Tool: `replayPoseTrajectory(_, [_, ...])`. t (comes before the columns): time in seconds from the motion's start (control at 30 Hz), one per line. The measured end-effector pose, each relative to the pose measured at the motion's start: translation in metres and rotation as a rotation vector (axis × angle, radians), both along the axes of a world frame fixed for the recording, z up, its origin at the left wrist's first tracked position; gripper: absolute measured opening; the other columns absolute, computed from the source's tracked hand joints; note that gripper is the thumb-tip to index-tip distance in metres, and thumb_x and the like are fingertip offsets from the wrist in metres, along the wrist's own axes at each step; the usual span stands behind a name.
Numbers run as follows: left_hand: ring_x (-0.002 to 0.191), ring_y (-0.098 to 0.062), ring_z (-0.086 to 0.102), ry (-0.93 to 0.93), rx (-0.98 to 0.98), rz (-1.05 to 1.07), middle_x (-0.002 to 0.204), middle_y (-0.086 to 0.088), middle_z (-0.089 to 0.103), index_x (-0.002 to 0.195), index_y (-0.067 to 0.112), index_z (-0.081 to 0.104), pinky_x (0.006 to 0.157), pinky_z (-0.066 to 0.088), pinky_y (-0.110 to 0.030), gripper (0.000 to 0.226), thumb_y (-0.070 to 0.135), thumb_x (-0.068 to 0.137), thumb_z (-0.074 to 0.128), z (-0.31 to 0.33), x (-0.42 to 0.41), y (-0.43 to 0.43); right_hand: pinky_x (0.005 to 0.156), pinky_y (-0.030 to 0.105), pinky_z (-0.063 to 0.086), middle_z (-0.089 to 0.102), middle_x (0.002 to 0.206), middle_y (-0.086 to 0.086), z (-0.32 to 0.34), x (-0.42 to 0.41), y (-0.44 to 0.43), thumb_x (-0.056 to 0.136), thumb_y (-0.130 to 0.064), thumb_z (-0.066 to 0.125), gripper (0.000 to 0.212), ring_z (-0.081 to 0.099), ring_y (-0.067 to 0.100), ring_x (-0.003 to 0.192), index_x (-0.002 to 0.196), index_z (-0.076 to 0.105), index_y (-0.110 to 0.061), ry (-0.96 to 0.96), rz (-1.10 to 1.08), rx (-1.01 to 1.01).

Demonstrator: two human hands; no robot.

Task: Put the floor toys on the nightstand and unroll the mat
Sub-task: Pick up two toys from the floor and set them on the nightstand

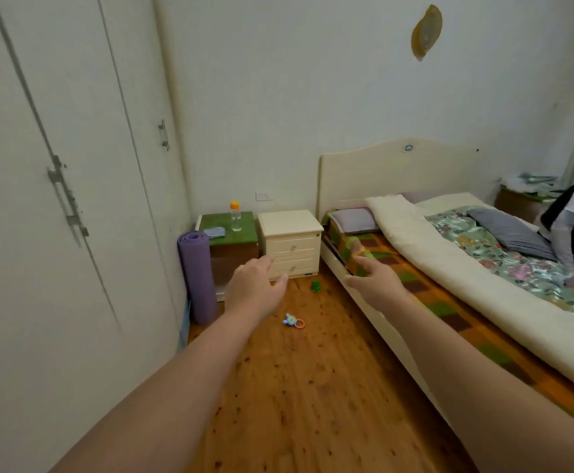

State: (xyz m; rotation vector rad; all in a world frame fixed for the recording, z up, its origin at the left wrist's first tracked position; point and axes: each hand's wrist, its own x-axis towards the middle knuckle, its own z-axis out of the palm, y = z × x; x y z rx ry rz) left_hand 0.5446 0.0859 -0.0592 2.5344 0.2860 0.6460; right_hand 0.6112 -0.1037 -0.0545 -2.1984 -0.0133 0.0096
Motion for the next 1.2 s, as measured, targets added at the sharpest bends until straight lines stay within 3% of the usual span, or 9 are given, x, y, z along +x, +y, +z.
replayPoseTrajectory(0.07, [0.121, -0.021, 0.051, 0.005, 0.002, 0.012, 0.132, -0.003, 0.057, 0.135, 0.022, 0.047, 0.086, 0.043, -0.027, 0.051, 0.040, 0.088, 0.052, -0.003, 0.026, 0.006, 0.035, 0.008, 0.037, 0.047, 0.141, -0.003, -0.005, 0.029, 0.007, 0.086, -0.031, 0.063, 0.054, 0.048, 0.000, 0.067, 0.135, 0.043, -0.035, 0.010, 0.011, -0.039])
replayPoseTrajectory(0.1, [0.120, -0.021, 0.051, 0.015, -0.002, 0.020, 0.131, -0.003, 0.057, 0.134, 0.022, 0.047, 0.086, 0.043, -0.027, 0.050, 0.041, 0.088, 0.052, -0.006, 0.044, 0.010, 0.032, 0.007, 0.031, 0.049, 0.139, -0.003, -0.011, 0.050, 0.012, 0.085, -0.033, 0.062, 0.052, 0.043, -0.002, 0.063, 0.134, 0.044, -0.036, 0.018, 0.017, -0.054])
replayPoseTrajectory(0.23, [0.119, -0.020, 0.053, 0.042, -0.044, 0.045, 0.131, -0.001, 0.058, 0.134, 0.023, 0.048, 0.083, 0.041, -0.027, 0.050, 0.042, 0.088, 0.052, -0.020, 0.101, 0.031, 0.043, 0.010, 0.038, 0.051, 0.136, -0.004, -0.024, 0.118, 0.031, 0.084, -0.033, 0.064, 0.051, 0.049, -0.001, 0.073, 0.131, 0.047, -0.037, 0.009, 0.048, -0.069])
replayPoseTrajectory(0.3, [0.117, -0.020, 0.054, 0.046, -0.039, 0.057, 0.130, -0.001, 0.059, 0.134, 0.024, 0.048, 0.079, 0.041, -0.027, 0.050, 0.043, 0.087, 0.052, -0.025, 0.136, 0.046, 0.064, 0.018, 0.052, 0.048, 0.140, -0.004, -0.030, 0.154, 0.043, 0.083, -0.032, 0.065, 0.053, 0.059, 0.010, 0.100, 0.132, 0.047, -0.036, -0.016, 0.065, -0.062])
replayPoseTrajectory(0.33, [0.116, -0.020, 0.054, 0.041, -0.043, 0.060, 0.129, -0.001, 0.059, 0.133, 0.024, 0.048, 0.079, 0.041, -0.028, 0.050, 0.043, 0.087, 0.052, -0.027, 0.154, 0.054, 0.077, 0.028, 0.052, 0.047, 0.141, -0.004, -0.034, 0.172, 0.050, 0.082, -0.032, 0.066, 0.053, 0.055, 0.016, 0.115, 0.132, 0.047, -0.035, -0.030, 0.062, -0.061])
replayPoseTrajectory(0.43, [0.115, -0.021, 0.055, 0.044, -0.061, 0.050, 0.128, -0.001, 0.060, 0.133, 0.024, 0.048, 0.083, 0.045, -0.031, 0.050, 0.042, 0.087, 0.053, -0.027, 0.206, 0.077, 0.090, 0.035, 0.048, 0.050, 0.139, -0.002, -0.041, 0.224, 0.067, 0.081, -0.029, 0.067, 0.055, 0.050, 0.020, 0.124, 0.133, 0.047, -0.031, -0.063, 0.081, -0.064])
replayPoseTrajectory(0.6, [0.122, -0.022, 0.051, 0.091, -0.091, 0.038, 0.133, 0.000, 0.057, 0.135, 0.025, 0.046, 0.092, 0.045, -0.035, 0.054, 0.044, 0.085, 0.054, -0.017, 0.302, 0.116, 0.087, 0.034, 0.051, 0.053, 0.136, -0.001, -0.041, 0.318, 0.101, 0.081, -0.026, 0.068, 0.058, 0.054, 0.019, 0.117, 0.134, 0.046, -0.029, -0.049, 0.079, -0.036])
replayPoseTrajectory(0.97, [0.116, -0.022, 0.055, 0.145, -0.170, 0.019, 0.131, -0.001, 0.058, 0.134, 0.023, 0.047, 0.088, 0.046, -0.033, 0.051, 0.038, 0.086, 0.055, -0.031, 0.473, 0.163, 0.073, 0.023, 0.041, 0.056, 0.133, -0.001, -0.063, 0.490, 0.146, 0.079, -0.027, 0.070, 0.057, 0.054, 0.019, 0.118, 0.132, 0.049, -0.027, -0.033, 0.066, -0.022])
replayPoseTrajectory(1.2, [0.117, -0.022, 0.055, 0.179, -0.166, 0.043, 0.131, -0.001, 0.058, 0.134, 0.023, 0.048, 0.089, 0.046, -0.031, 0.050, 0.036, 0.086, 0.056, -0.050, 0.594, 0.170, 0.053, 0.013, 0.036, 0.060, 0.116, -0.003, -0.085, 0.612, 0.150, 0.079, -0.030, 0.069, 0.052, 0.050, 0.006, 0.081, 0.128, 0.051, -0.028, 0.010, 0.094, -0.030])
